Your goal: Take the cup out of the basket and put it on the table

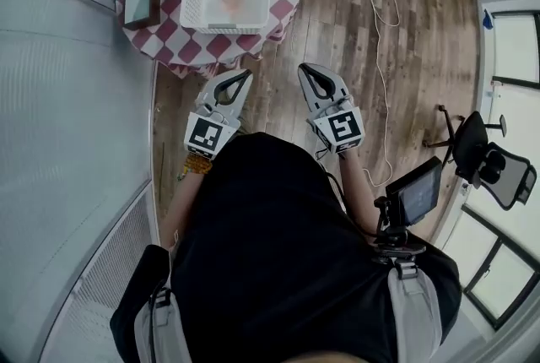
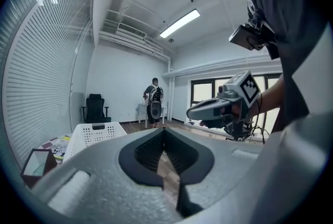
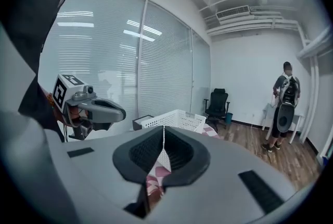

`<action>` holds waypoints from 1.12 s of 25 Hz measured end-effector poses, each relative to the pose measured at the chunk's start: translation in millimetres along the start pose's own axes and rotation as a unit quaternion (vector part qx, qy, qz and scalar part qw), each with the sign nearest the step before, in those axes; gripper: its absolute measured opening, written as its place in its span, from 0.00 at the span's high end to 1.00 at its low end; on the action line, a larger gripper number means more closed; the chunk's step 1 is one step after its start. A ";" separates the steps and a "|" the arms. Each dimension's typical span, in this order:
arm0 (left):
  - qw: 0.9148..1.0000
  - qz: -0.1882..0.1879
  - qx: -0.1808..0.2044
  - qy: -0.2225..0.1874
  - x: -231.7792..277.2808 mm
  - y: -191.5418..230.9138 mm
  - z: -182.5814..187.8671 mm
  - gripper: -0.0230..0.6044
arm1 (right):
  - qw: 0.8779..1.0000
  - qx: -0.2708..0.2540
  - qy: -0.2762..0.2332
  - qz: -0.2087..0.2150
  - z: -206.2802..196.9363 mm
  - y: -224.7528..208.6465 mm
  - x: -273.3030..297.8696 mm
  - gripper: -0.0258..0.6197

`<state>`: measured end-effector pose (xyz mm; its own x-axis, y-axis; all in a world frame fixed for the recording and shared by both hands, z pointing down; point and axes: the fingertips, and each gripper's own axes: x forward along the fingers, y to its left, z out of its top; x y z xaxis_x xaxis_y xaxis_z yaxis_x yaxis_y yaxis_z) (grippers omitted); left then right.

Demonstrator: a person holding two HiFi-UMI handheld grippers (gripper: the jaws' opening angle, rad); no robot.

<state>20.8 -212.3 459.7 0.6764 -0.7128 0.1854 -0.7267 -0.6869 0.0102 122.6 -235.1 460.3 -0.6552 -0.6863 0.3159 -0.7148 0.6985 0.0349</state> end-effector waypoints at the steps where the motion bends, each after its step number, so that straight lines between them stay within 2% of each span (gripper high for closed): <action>1: 1.000 -0.002 0.000 -0.001 6.1 12.8 0.3 0.95 | 1.000 -0.013 0.008 0.001 4.5 -10.1 17.1 0.94; 5: 1.000 0.007 -0.019 -0.017 22.3 58.2 6.4 0.95 | 0.999 -0.034 0.023 -0.012 17.7 -51.5 67.4 0.94; 9: 0.999 0.041 -0.016 -0.014 38.4 95.5 9.1 0.95 | 0.997 -0.072 0.030 0.028 32.7 -72.8 115.6 0.94; 12: 0.995 0.101 -0.012 -0.017 43.0 125.5 15.9 0.95 | 0.986 -0.139 0.038 0.078 45.5 -79.3 160.3 0.94; 14: 0.987 0.157 -0.019 -0.023 40.9 149.2 18.0 0.95 | 0.971 -0.196 0.046 0.129 51.1 -74.9 191.3 0.93; 15: 0.982 0.184 -0.026 -0.029 38.6 158.9 19.0 0.95 | 0.959 -0.225 0.055 0.161 51.8 -70.5 205.0 0.93; 17: 0.971 0.230 -0.041 -0.039 31.3 171.9 20.3 0.95 | 0.926 -0.283 0.083 0.236 46.1 -57.2 229.2 0.93; 18: 0.966 0.251 -0.048 -0.044 25.8 177.4 19.3 0.95 | 0.903 -0.315 0.098 0.275 39.8 -48.7 241.8 0.93; 21: 0.946 0.313 -0.064 -0.048 4.6 196.3 6.1 0.95 | 0.821 -0.420 0.125 0.367 11.3 -23.0 285.3 0.85; 23: 0.935 0.345 -0.066 -0.046 -8.1 198.8 0.8 0.95 | 0.764 -0.481 0.147 0.404 -12.7 -17.1 304.9 0.82; 24: 0.930 0.359 -0.067 -0.047 -14.9 196.2 0.6 0.95 | 0.739 -0.500 0.163 0.420 -24.9 -17.1 309.9 0.81; 25: 0.924 0.373 -0.069 -0.047 -22.5 192.6 0.5 0.96 | 0.719 -0.510 0.182 0.435 -36.8 -17.2 313.3 0.79; 26: 0.918 0.388 -0.071 -0.046 -30.8 188.7 -0.1 0.95 | 0.704 -0.513 0.200 0.448 -48.0 -17.0 316.0 0.76; 28: 0.906 0.416 -0.074 -0.041 -48.1 180.3 -1.3 0.95 | 0.686 -0.508 0.229 0.467 -68.4 -16.0 321.2 0.74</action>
<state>-143.0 -301.7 453.9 -0.1096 -0.9872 0.1159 -0.9929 0.1142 0.0335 -59.7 -452.8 626.0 -0.3997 0.1300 0.9074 0.6571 0.7308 0.1848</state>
